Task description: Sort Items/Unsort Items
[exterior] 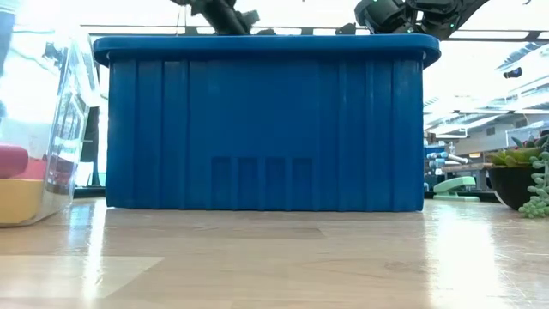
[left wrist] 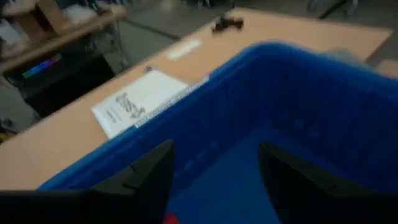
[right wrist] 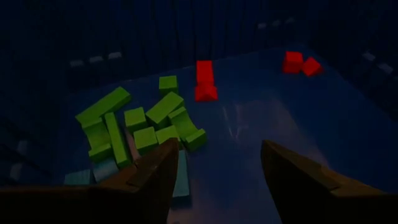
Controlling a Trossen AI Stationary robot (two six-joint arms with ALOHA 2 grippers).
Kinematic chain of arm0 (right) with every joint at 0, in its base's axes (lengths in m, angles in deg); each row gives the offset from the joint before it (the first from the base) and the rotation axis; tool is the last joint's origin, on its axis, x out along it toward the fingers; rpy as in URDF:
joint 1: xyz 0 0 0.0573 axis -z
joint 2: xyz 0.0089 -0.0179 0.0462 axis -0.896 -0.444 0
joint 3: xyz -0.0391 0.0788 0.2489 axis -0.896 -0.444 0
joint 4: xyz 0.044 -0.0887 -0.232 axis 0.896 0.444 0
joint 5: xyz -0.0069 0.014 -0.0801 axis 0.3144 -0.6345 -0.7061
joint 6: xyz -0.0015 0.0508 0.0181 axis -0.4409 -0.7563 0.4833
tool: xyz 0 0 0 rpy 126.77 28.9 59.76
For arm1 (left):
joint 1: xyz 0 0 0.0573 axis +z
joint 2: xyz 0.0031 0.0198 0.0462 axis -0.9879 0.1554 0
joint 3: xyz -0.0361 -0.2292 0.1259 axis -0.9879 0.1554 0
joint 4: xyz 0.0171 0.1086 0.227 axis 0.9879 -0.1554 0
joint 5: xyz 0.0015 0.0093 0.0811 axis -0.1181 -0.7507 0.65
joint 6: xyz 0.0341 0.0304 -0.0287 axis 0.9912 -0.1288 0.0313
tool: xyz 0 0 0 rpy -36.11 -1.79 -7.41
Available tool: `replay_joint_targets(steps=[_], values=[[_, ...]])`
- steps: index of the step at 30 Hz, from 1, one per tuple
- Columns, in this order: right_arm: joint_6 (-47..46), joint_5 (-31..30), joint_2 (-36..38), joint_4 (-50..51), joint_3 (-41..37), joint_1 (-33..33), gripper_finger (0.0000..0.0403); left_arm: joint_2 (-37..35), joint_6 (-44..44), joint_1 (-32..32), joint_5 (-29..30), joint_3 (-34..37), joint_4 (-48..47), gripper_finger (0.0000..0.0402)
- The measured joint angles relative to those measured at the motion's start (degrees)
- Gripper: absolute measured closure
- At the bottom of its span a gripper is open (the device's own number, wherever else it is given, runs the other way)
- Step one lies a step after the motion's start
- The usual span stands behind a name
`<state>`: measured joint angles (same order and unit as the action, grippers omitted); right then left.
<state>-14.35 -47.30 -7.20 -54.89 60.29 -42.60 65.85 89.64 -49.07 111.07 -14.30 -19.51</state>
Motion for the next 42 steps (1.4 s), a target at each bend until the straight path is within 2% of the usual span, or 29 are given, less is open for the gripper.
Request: replay_joint_targets(steps=[5,8,12,18,30,34,42], values=[[0.5,0.57,0.0,0.56,0.0,0.07,0.0174,9.57,0.24,4.43,-1.32,-10.3,-8.16,0.0163],[0.63,4.5,0.0,1.7,0.0,0.07,0.0174,15.25,0.55,6.79,-1.45,-14.43,-12.77,0.0163],[0.41,7.07,-0.04,2.02,-0.02,0.07,0.0174,21.32,0.33,9.32,-1.56,-15.93,-15.09,0.0163],[0.84,7.29,-0.04,2.48,-0.02,0.2,0.0174,28.4,-0.3,11.24,-1.56,-15.93,-16.75,0.0163],[1.52,7.48,-0.04,2.44,-0.02,0.21,0.0174,34.31,0.05,11.45,3.46,-15.95,-23.38,0.0163],[1.52,7.48,-0.04,2.37,-0.02,0.22,0.0174,35.48,2.07,11.24,7.9,-15.95,-24.32,0.0163],[1.45,7.46,0.02,-0.52,-2.12,0.22,0.0174,35.49,8.94,11.05,8.93,-15.32,-27.49,0.0163]])
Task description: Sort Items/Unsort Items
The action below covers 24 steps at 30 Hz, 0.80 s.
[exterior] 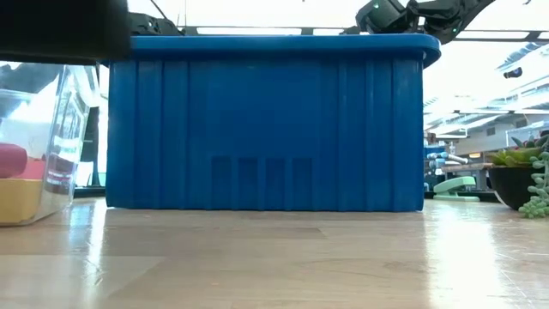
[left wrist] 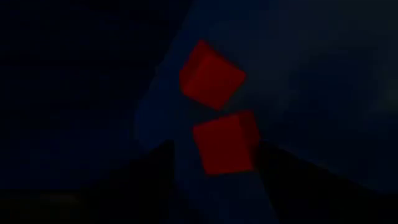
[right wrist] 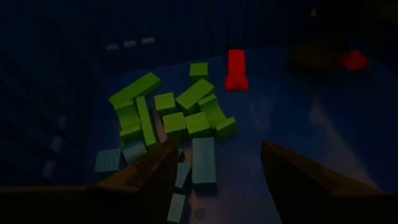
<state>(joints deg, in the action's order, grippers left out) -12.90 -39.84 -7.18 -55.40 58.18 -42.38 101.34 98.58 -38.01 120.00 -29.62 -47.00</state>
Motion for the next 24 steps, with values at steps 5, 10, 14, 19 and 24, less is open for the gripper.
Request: replay_joint_targets(steps=[5,10,14,19,24], values=[[-0.82,0.01,0.09,-2.88,-1.8,-0.02,0.0174,0.0,1.83,-0.02,-0.48,-0.02,-0.35,0.0163],[0.33,0.01,0.02,-4.48,-2.13,-0.7,0.0174,0.0,4.81,-0.2,-0.76,0.5,1.68,0.0163],[1.5,0.01,0.0,-6.37,-2.12,-1.17,0.0174,0.0,4.81,-0.97,-0.74,1.11,2.15,0.0163],[1.59,0.01,-0.02,-6.37,-2.12,-1.14,0.0174,0.0,4.68,-3.67,-1.52,1.11,1.88,0.0163],[1.6,0.01,-0.02,-6.96,-2.12,-1.14,0.0174,0.0,3.47,-4.17,-6.42,1.11,2.28,0.0163]])
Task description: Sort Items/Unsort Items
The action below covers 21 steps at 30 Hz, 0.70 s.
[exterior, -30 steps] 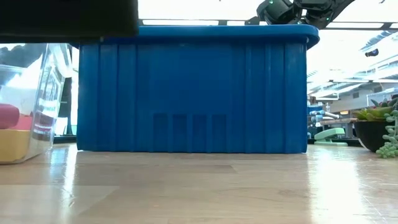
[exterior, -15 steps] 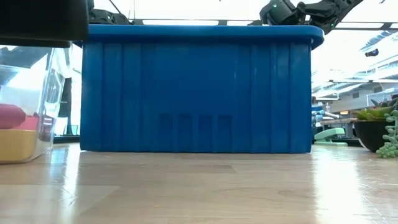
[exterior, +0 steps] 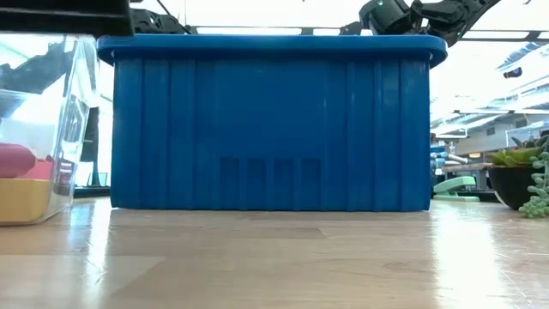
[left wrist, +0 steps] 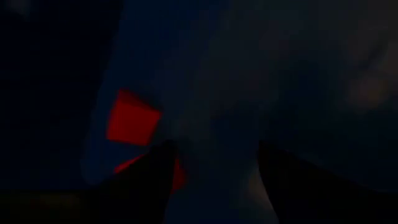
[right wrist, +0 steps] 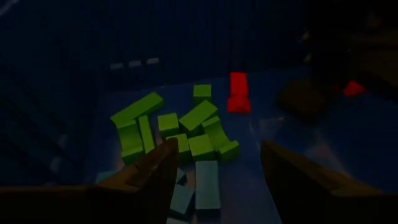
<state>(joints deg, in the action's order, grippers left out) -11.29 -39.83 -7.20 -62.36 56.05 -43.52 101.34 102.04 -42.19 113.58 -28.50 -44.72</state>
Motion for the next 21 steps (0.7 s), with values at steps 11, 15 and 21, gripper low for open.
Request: replay_joint_targets(steps=[11,15,21], values=[[-2.1,0.0,0.0,-0.79,0.0,-0.13,0.0174,-0.07,-13.24,3.16,5.58,-1.08,-3.02,0.0163],[-4.11,0.0,0.0,-0.86,0.02,-0.24,0.0174,-0.07,-15.51,4.57,5.14,-0.04,-2.71,0.0163],[-4.48,0.0,0.0,-1.02,0.02,-0.26,0.0174,-0.15,-15.07,4.6,-1.97,0.38,-0.67,0.0163]])
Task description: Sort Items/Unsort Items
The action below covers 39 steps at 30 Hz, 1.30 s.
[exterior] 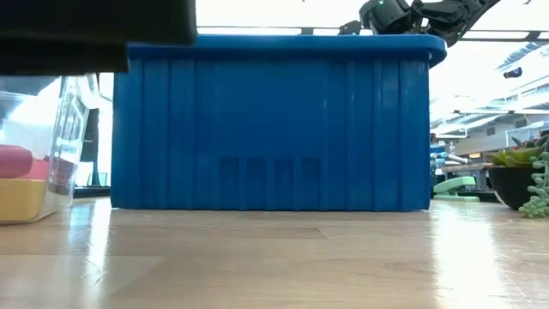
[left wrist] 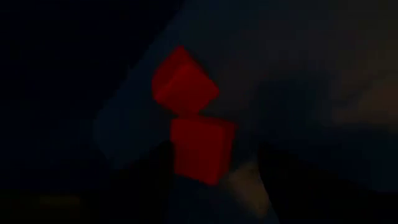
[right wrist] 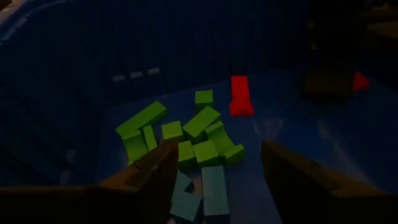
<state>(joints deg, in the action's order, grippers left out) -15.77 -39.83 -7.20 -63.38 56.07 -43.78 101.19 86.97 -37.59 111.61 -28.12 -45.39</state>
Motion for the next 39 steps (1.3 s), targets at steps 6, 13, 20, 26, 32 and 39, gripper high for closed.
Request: replay_joint_targets(steps=[6,13,20,26,32,39], values=[[-0.15,0.0,0.0,0.05,0.0,0.0,0.0174,0.42,1.42,-0.31,-1.3,0.23,0.33,0.0163],[-0.11,0.0,0.0,0.02,0.02,0.01,0.0174,0.68,4.43,-3.96,-4.78,-2.53,-5.49,0.0163],[-0.07,0.02,0.0,0.23,0.04,0.0,0.0174,1.25,6.48,-6.09,-6.63,-6.57,-8.4,0.0163],[-0.13,0.33,0.0,0.96,0.04,0.0,0.0174,1.22,5.65,-4.61,-9.96,-7.95,-8.68,0.0163],[-0.13,0.42,0.0,1.61,0.04,0.0,0.0174,1.57,4.11,-0.92,-15.3,-7.95,-7.04,0.0163],[-0.13,0.42,0.0,1.57,0.04,0.0,0.0174,4.58,5.66,0.01,-22.59,-8.01,-7.09,0.0163]])
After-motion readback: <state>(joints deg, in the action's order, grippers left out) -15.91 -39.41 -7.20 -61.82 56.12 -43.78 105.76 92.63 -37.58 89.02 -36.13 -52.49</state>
